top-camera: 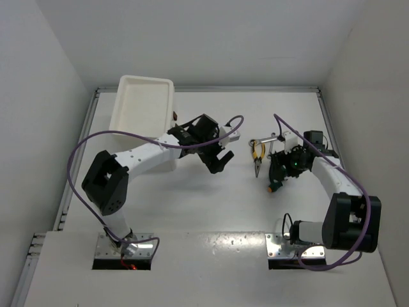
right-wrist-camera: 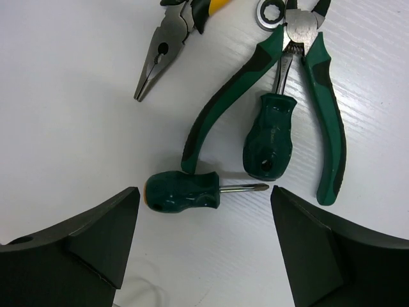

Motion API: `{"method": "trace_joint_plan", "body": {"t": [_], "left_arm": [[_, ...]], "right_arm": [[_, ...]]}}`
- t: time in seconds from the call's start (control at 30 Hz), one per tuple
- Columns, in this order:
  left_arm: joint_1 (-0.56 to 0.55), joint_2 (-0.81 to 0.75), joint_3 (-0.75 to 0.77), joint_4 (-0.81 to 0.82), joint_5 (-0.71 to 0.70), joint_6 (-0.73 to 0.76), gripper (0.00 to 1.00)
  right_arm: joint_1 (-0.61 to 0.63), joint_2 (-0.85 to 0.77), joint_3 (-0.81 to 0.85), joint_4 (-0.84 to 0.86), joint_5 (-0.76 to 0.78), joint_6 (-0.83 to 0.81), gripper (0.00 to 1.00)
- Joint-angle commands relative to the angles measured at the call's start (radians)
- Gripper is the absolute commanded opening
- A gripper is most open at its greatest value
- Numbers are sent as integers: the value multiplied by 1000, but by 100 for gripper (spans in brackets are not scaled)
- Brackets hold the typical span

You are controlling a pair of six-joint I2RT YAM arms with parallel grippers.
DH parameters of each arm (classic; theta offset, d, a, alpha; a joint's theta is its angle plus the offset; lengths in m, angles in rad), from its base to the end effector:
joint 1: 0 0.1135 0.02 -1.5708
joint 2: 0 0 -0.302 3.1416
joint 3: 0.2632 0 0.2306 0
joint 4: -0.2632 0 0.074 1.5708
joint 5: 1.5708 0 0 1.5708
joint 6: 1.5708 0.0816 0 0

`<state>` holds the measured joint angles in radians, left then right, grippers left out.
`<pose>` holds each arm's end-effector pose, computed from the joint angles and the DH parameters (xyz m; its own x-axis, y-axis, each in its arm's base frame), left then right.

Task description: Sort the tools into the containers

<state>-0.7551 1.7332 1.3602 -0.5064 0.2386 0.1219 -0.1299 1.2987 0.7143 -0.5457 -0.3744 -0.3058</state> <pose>0.2750 -0.2853 0.2682 -0.4625 0.5975 -0.6550 0.8381 0.5356 -0.1032 0.2236 0.0009 0.1960 -0.8450 -0.1722 -0.5064 -0.3025 0.9346 0.1870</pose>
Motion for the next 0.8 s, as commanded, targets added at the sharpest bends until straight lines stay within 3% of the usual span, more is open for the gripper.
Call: {"method": "trace_joint_plan", "body": {"t": [0.0,0.23,0.43,0.67,0.77], "left_arm": [[10,-3,36,26,-2,-13,100],[10,-37,83,35,-1,-34,100],[22,-27,267,39,-229,-180,100],[132,31,566,-67,-24,-228,100],[132,5,634,-67,-135,-186,100]], "right_arm": [[-7,-21,-3,35,-6,16,84],[-16,-30,-3,44,-6,16,84],[-16,-30,-3,44,3,16,85],[-16,-21,10,55,3,16,85],[-16,-7,50,55,3,16,88]]}}
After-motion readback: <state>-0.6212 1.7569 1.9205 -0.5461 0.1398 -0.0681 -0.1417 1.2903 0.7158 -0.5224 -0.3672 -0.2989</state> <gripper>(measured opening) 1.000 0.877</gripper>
